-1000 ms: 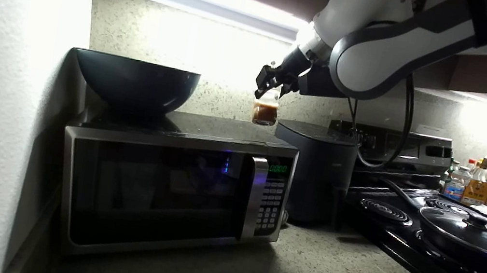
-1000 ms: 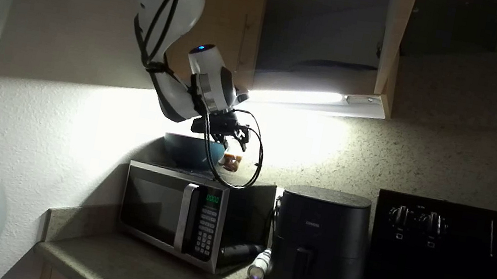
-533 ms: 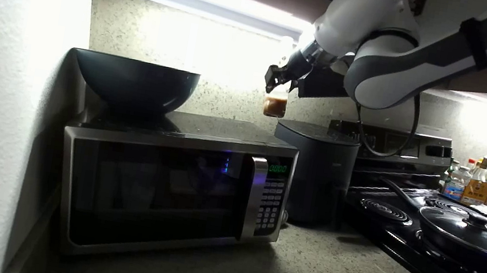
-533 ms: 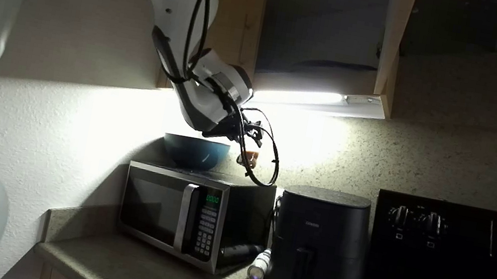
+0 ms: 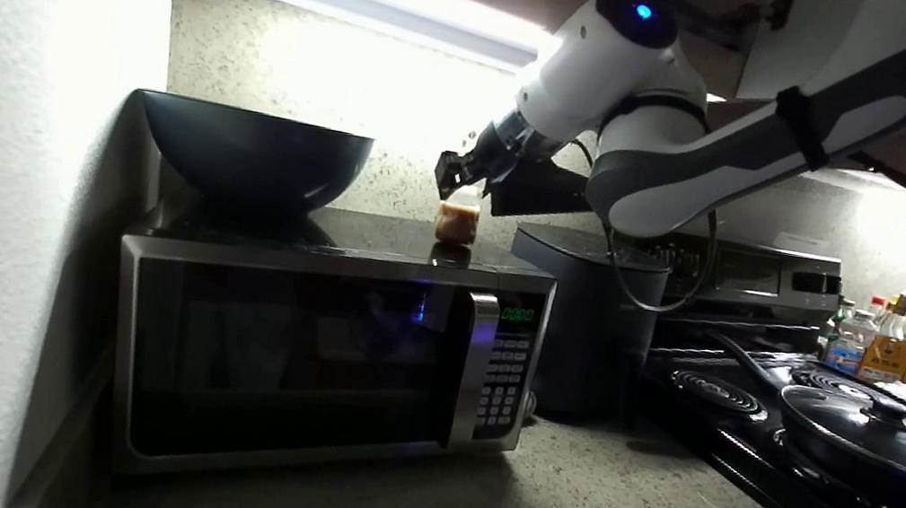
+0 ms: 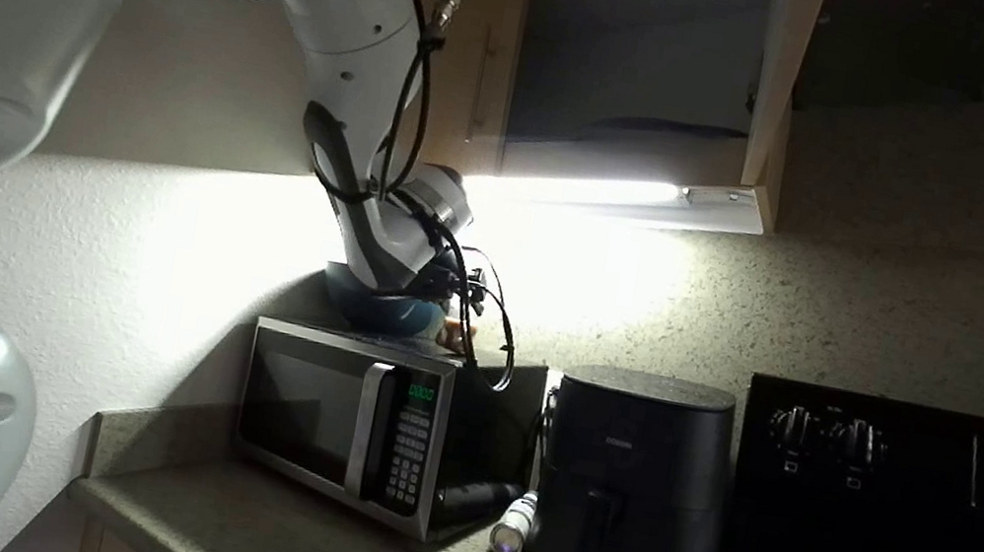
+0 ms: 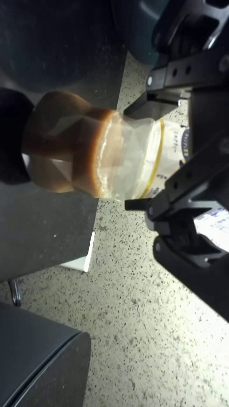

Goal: Put the bottle from the cupboard onto the microwave

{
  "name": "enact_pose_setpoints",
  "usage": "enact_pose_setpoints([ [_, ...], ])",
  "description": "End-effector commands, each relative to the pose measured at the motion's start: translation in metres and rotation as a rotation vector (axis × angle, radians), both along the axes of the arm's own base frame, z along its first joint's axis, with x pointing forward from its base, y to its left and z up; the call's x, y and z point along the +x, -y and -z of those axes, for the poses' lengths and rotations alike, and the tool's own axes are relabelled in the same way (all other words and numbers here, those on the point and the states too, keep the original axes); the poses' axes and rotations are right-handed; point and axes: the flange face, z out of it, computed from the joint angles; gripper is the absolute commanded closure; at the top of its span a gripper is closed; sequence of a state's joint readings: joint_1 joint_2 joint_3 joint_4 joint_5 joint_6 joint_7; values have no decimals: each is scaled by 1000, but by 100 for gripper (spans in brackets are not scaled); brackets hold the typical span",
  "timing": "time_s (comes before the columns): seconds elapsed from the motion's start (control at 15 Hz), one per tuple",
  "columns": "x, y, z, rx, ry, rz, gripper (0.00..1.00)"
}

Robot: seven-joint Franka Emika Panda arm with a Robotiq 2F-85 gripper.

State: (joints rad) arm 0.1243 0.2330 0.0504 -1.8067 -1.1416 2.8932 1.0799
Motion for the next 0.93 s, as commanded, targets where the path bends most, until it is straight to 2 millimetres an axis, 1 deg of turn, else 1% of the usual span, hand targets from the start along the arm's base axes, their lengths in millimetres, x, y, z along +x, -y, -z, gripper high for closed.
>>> enact_pose_setpoints([
  [0.0,8,-16,6,10,-25,-47,64],
  [0.13,7,-20,9,14,-54,-70,64],
  [0.2,6,-22,7,10,-63,-76,56],
  [0.27,5,-24,7,3,-79,-87,14],
  [0.33,1,-26,8,-1,-112,-96,15],
  [0.4,-1,-28,7,-1,-154,-102,13],
  [0.53,-7,-30,3,0,-233,-108,2],
  [0.6,-10,-29,0,0,-267,-105,0],
  [0.87,-21,-27,-20,4,-348,-84,0],
])
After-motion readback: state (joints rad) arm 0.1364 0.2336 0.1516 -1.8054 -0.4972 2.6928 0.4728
